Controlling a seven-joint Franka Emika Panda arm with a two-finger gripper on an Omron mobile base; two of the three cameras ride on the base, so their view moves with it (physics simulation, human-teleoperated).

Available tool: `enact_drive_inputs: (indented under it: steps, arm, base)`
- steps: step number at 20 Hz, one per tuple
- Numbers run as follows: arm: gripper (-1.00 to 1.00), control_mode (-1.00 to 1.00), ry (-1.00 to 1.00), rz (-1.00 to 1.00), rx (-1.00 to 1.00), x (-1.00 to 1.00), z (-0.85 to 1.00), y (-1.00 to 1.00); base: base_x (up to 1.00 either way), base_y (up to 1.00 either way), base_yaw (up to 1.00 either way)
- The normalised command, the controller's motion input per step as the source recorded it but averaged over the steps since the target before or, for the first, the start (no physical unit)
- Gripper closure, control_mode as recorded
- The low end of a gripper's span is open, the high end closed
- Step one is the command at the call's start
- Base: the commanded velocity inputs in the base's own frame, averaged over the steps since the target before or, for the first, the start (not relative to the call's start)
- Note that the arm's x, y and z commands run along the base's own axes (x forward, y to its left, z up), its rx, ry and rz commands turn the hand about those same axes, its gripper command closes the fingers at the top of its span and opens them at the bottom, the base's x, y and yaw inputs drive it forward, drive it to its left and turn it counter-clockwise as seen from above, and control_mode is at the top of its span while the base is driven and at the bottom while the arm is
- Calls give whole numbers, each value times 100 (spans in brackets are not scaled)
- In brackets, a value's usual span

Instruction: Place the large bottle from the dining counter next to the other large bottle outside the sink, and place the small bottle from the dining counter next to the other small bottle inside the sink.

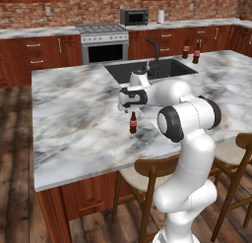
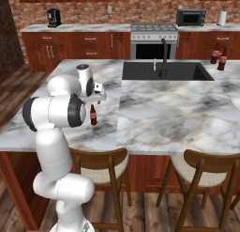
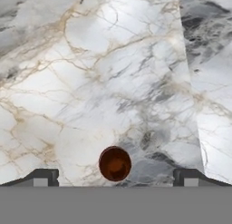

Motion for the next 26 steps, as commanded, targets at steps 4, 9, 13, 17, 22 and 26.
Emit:
enact_drive_inputs:
  steps: [4,9,13,17,22,26]
  arm:
    - [-100,-100,1,0,0,8,-13,0]
    - [-100,-100,4,0,0,-1,-6,0]
    - [-100,-100,1,0,0,0,-13,0]
    - [-100,-100,1,0,0,0,-16,0]
    - [-100,-100,2,0,0,0,-15,0]
    - [-100,-100,1,0,0,0,-9,0]
  base:
    - [0,0,0]
    - [0,0,0]
    - [0,0,0]
    - [0,0,0]
    - [0,0,0]
    - [0,0,0]
